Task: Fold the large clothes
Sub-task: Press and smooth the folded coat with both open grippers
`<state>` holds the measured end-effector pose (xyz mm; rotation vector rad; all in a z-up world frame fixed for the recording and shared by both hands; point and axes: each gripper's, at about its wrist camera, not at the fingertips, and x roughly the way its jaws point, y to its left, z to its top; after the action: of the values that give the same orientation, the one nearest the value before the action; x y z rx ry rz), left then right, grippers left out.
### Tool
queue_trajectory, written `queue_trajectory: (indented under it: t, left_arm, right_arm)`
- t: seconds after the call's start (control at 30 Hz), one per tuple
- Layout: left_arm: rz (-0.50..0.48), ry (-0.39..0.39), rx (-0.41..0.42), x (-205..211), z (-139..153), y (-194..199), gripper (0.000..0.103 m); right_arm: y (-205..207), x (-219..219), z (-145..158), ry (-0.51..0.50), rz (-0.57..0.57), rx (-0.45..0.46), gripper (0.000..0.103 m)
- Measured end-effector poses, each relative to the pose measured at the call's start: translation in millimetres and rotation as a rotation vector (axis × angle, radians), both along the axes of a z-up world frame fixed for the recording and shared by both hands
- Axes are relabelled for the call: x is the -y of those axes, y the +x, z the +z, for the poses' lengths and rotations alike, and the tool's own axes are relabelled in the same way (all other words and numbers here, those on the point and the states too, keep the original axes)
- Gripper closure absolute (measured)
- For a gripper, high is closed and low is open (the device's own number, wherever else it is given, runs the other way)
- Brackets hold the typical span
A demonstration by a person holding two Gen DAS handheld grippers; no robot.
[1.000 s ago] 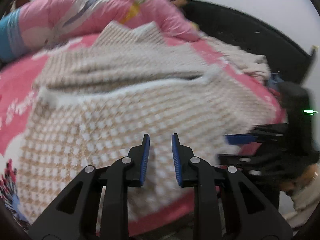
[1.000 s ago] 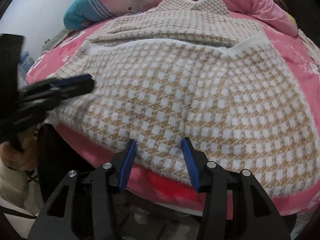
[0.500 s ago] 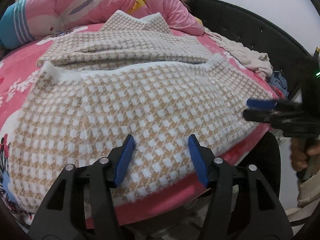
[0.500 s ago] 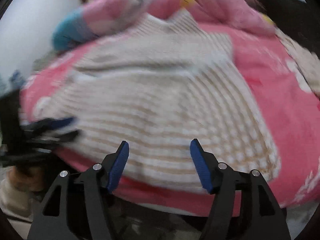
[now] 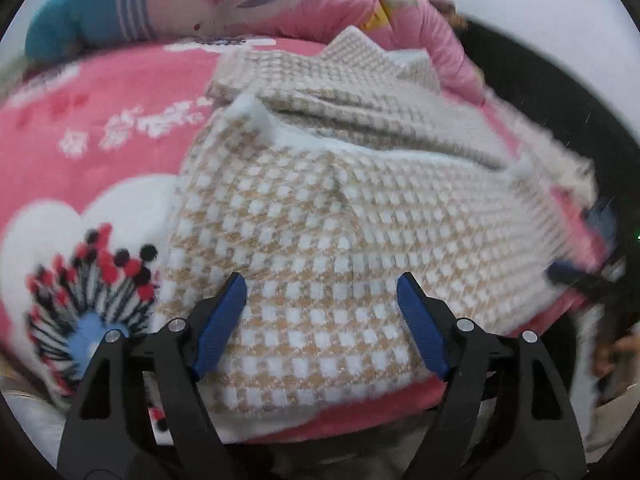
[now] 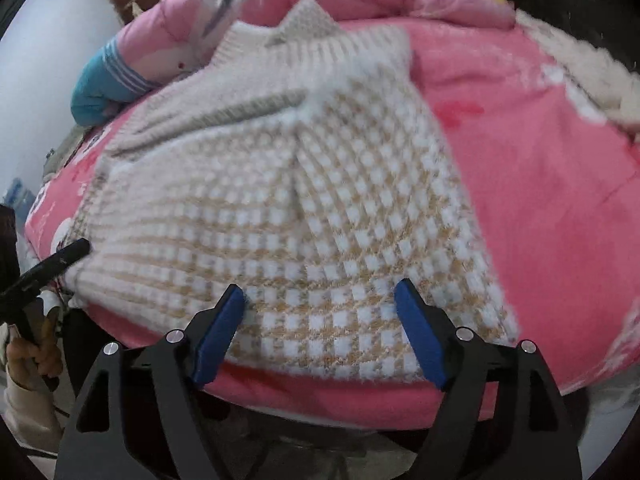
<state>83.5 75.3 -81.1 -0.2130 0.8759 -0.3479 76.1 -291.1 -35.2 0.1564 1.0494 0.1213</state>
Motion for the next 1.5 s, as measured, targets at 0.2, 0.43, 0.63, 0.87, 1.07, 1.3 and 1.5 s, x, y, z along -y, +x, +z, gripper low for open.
queue_trajectory:
  t: [0.2, 0.43, 0.63, 0.87, 1.07, 1.3, 1.5]
  left_arm:
    - [0.028, 0.021, 0.022, 1.5, 22.7, -2.2, 0.028]
    - [0.014, 0.089, 0.093, 27.9, 52.4, 15.3, 0.019]
    - [0.041, 0.207, -0.034, 58.9, 13.0, 46.8, 0.017]
    - [0.09, 0.305, -0.016, 76.4, 3.8, 42.9, 0.008]
    - [0.105, 0.314, -0.031, 76.9, 4.0, 46.4, 0.008]
    - [0.118, 0.314, -0.041, 77.4, 4.3, 48.4, 0.008]
    - [0.13, 0.308, -0.057, 78.4, 4.4, 49.6, 0.008]
  right_arm:
    - [-0.7, -16.1, 39.9, 0.0, 0.025, 0.071, 0.027]
    - [20.0, -50.1, 59.5, -0.002, 0.105, 0.138, 0.017]
    - [51.2, -60.9, 15.0, 0.002, 0.088, 0.032, 0.012]
    - [53.3, -62.0, 2.3, 0.021, 0.098, 0.03, 0.006]
    - [52.3, -70.5, 1.8, 0.026, 0.099, 0.038, 0.006]
    - [50.8, -62.0, 3.5, 0.047, 0.106, 0.036, 0.006]
    - [50.9, -61.6, 3.8, 0.051, 0.106, 0.038, 0.006]
